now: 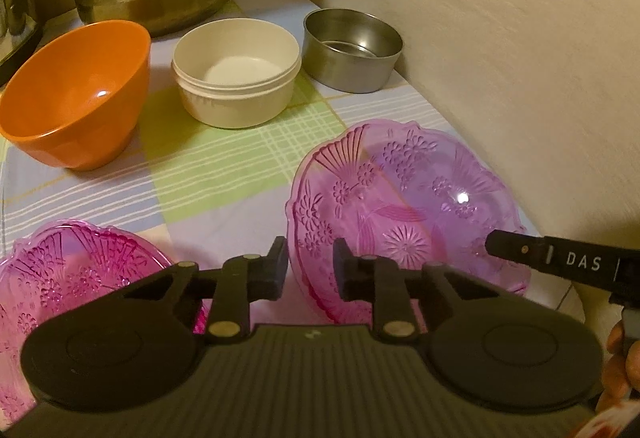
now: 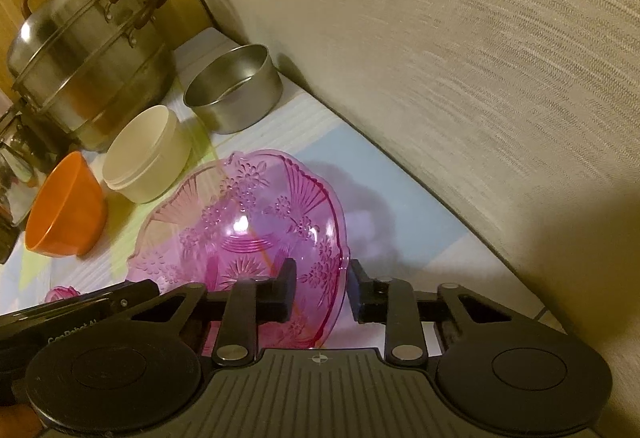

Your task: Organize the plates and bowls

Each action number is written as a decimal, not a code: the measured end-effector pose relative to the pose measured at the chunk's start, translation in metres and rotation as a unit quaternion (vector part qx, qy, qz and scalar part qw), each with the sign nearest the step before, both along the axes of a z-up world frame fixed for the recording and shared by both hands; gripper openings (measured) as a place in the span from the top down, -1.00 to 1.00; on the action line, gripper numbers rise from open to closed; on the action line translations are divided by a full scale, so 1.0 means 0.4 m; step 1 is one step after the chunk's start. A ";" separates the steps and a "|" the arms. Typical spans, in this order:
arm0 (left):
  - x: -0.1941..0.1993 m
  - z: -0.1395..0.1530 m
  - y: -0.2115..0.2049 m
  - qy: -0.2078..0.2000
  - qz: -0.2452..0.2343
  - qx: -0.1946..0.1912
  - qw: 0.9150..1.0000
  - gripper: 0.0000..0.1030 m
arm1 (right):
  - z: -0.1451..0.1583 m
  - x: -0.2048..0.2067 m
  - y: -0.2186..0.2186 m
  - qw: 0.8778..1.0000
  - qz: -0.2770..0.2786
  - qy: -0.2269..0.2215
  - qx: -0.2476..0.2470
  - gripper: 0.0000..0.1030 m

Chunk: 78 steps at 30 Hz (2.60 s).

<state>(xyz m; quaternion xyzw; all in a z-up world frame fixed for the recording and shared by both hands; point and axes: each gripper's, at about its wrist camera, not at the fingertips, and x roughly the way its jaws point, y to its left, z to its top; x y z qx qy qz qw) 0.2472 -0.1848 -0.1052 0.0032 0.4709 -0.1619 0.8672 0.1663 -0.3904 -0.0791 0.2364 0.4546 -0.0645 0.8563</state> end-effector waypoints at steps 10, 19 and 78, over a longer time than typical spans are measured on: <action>0.000 0.003 0.005 0.005 0.010 -0.001 1.000 0.70 | -0.004 -0.004 -0.004 1.000 -0.005 0.002 -0.013 0.83; -0.014 0.030 0.004 -0.005 0.012 -0.009 1.000 0.70 | 0.011 -0.015 -0.003 1.000 -0.007 -0.010 -0.022 0.83; -0.263 0.099 0.480 -0.045 0.177 0.035 0.983 0.70 | 0.047 -0.026 0.517 0.972 0.221 -0.048 -0.060 0.77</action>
